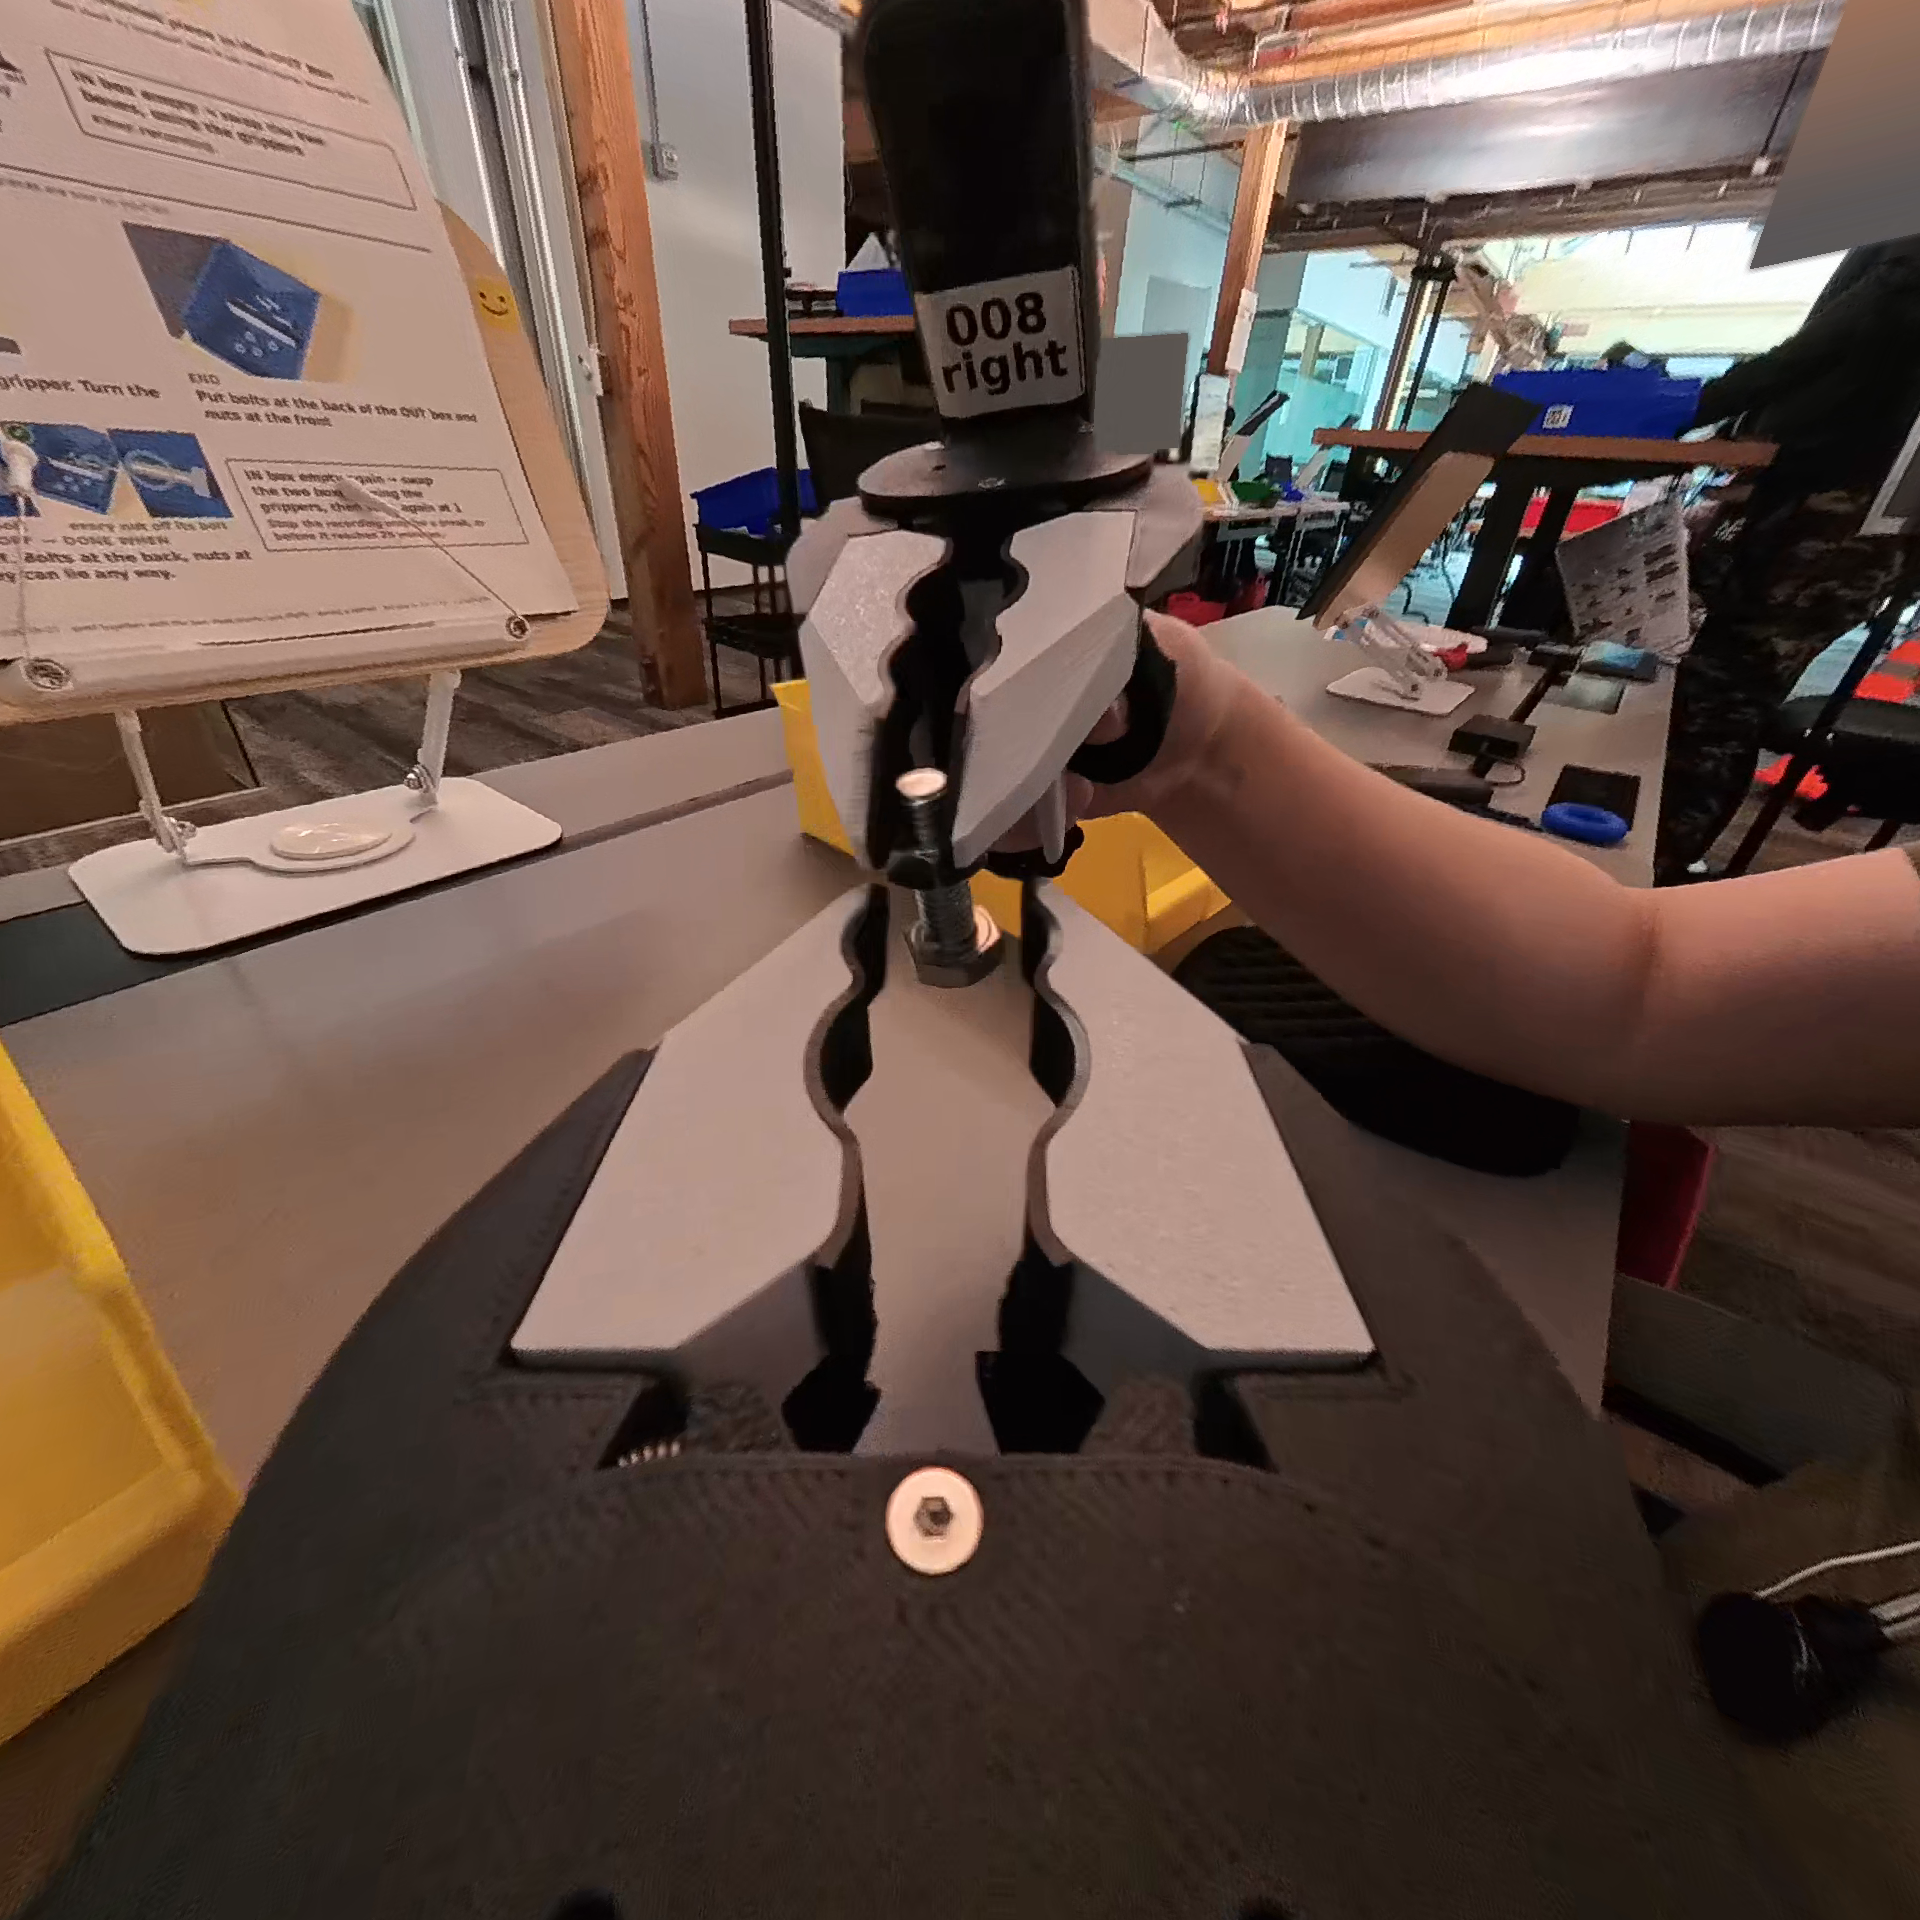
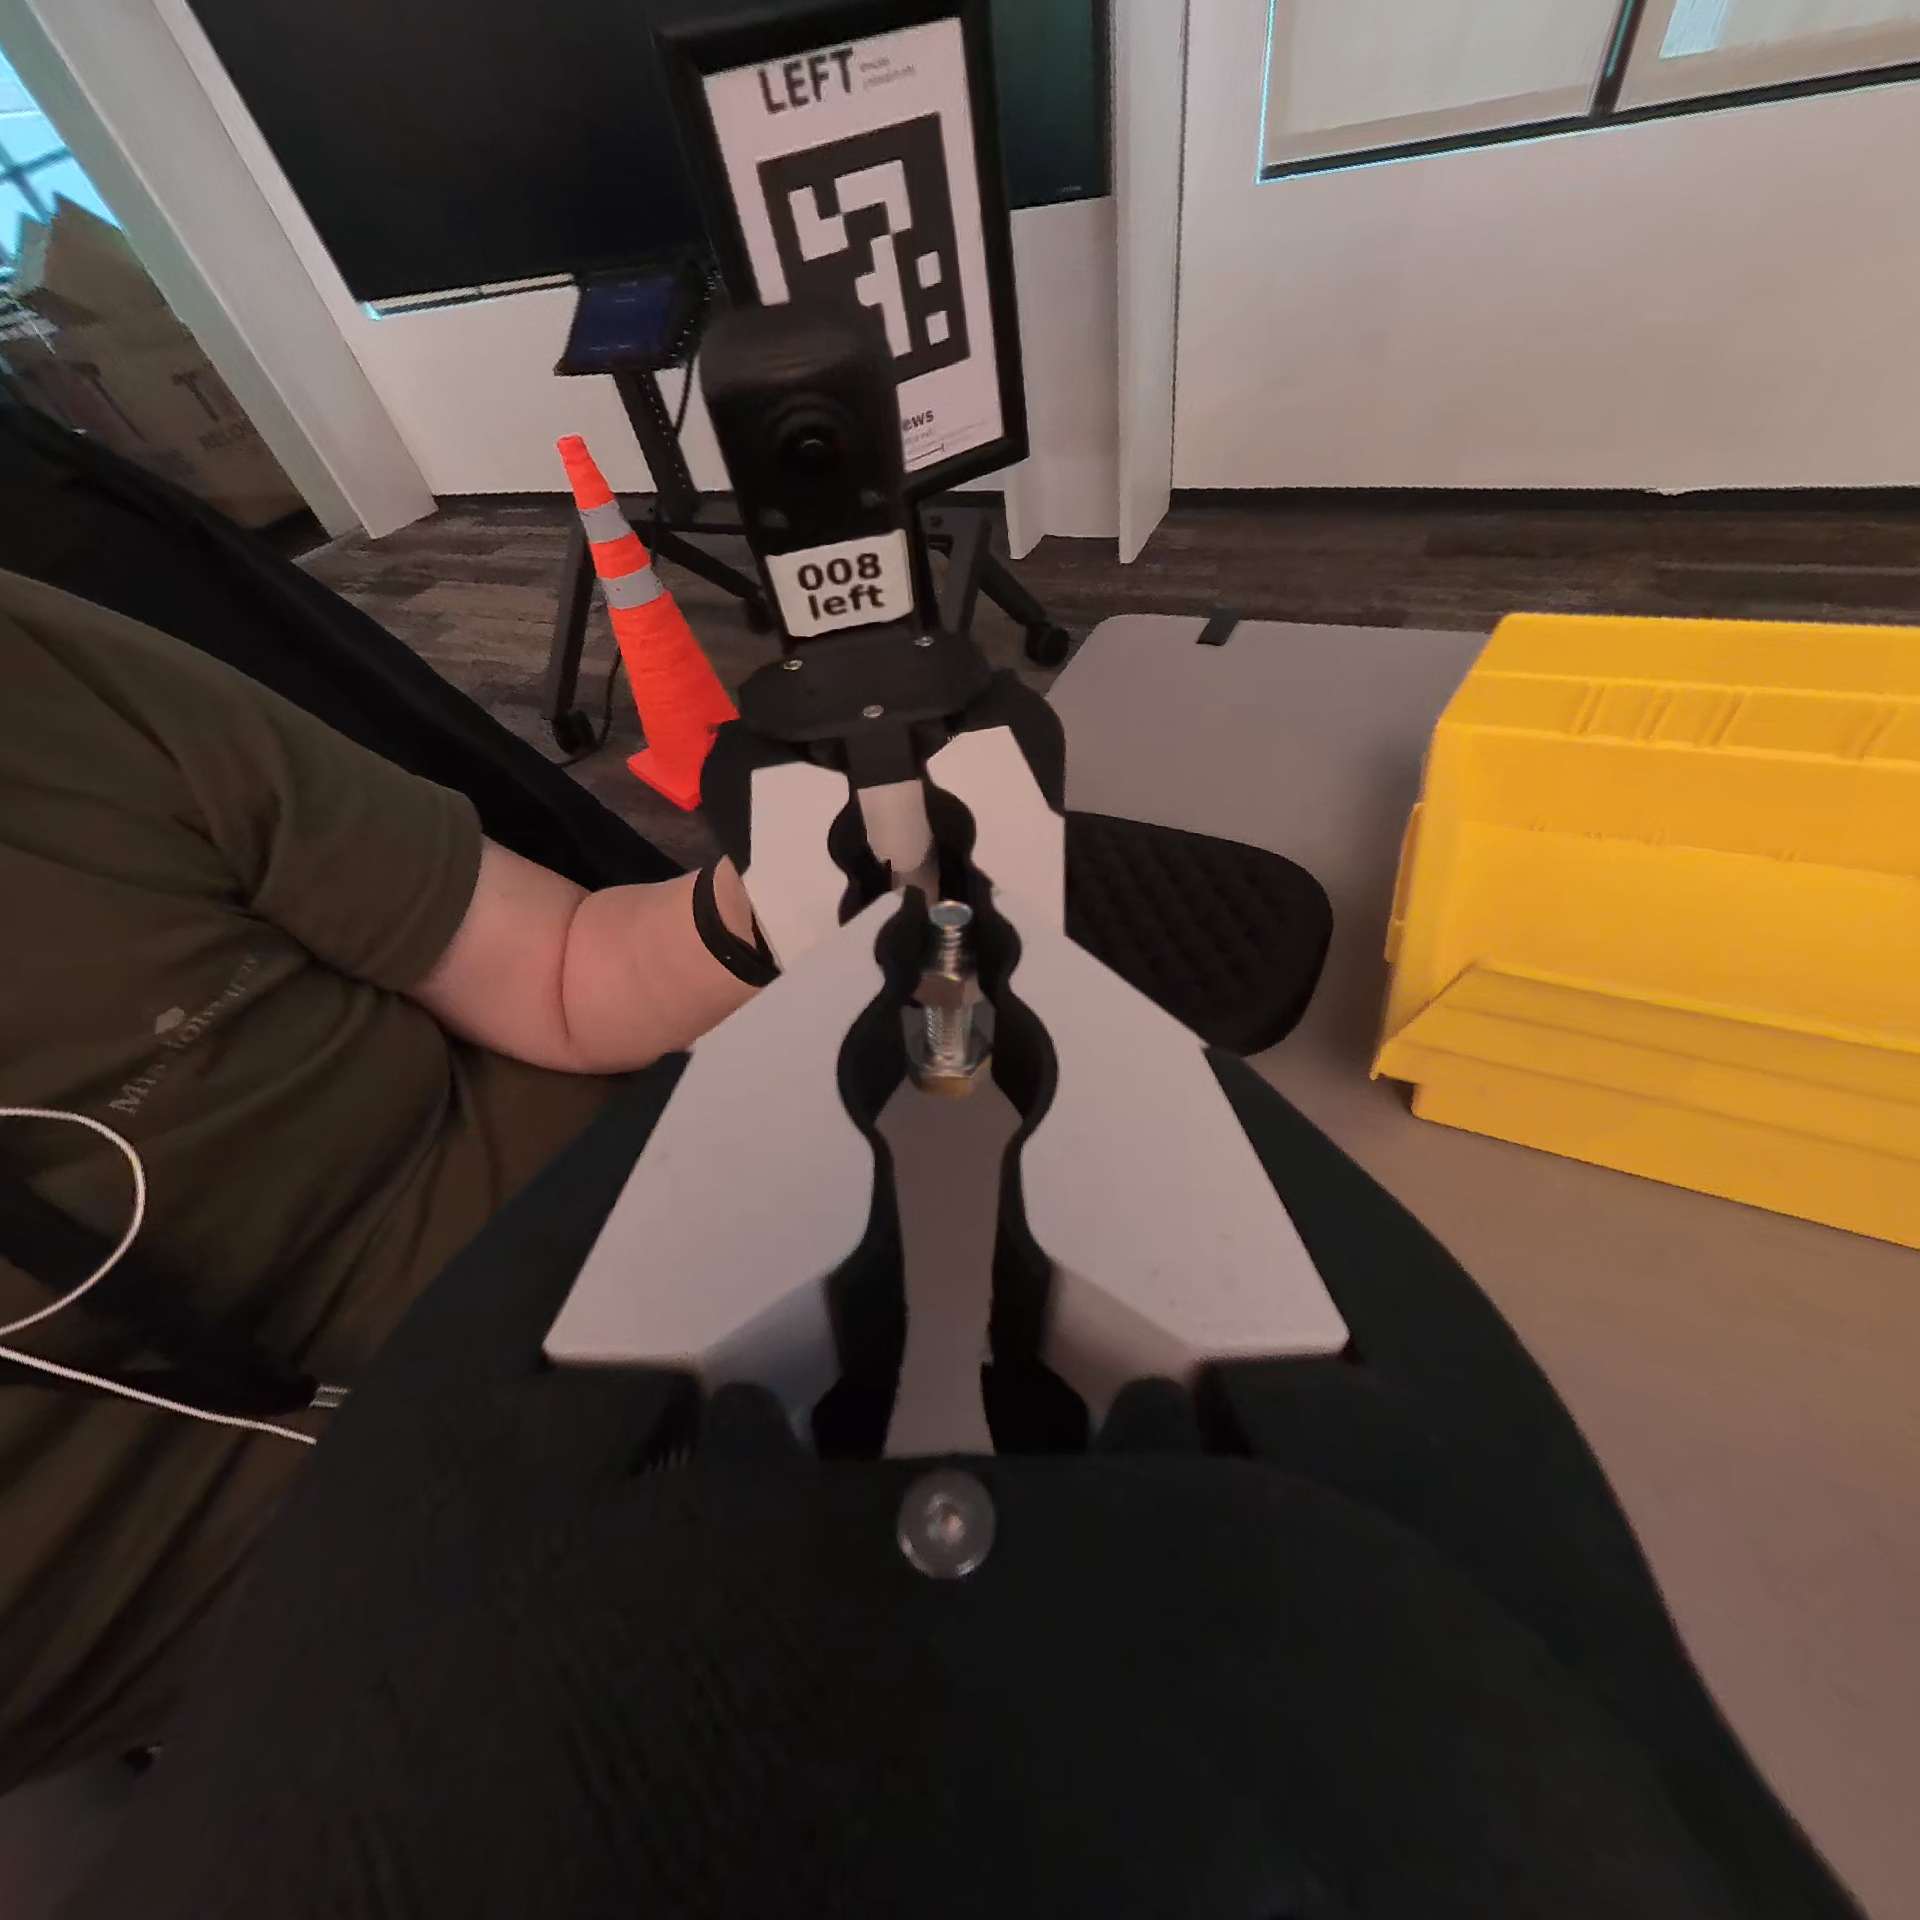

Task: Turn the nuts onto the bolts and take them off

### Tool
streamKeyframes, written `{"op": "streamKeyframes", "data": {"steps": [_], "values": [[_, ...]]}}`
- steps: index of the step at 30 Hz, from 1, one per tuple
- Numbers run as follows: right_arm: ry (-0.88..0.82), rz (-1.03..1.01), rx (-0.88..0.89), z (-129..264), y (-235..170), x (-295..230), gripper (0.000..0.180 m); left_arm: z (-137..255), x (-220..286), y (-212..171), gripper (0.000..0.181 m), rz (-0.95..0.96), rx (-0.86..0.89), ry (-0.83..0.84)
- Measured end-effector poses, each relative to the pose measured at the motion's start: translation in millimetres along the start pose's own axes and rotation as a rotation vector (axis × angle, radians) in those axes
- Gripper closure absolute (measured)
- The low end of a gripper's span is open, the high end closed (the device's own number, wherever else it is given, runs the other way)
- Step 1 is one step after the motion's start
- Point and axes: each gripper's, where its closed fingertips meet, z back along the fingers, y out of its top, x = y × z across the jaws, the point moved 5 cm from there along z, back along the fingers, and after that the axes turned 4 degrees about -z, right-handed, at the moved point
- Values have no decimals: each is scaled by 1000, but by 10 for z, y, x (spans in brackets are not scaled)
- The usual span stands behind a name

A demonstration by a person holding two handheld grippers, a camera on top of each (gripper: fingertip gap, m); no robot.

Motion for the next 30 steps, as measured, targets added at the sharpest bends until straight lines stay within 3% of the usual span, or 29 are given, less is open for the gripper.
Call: {"op": "streamKeyframes", "data": {"steps": [2,4,17,23,27,30], "values": [[11,4,5,-24,11,-26,172,13,-10,28,153,33,30,-12],[23,14,1,-53,9,-51,172,22,4,40,165,52,52,-44],[4,29,32,-34,43,-31,172,32,-36,49,165,47,67,-54],[12,31,32,-20,58,-53,172,74,-53,36,156,75,60,-68],[-5,37,32,-17,66,-45,172,86,12,39,140,95,67,-133],[8,32,46,-3,87,-64,172,68,11,1,142,88,41,-118]]}}
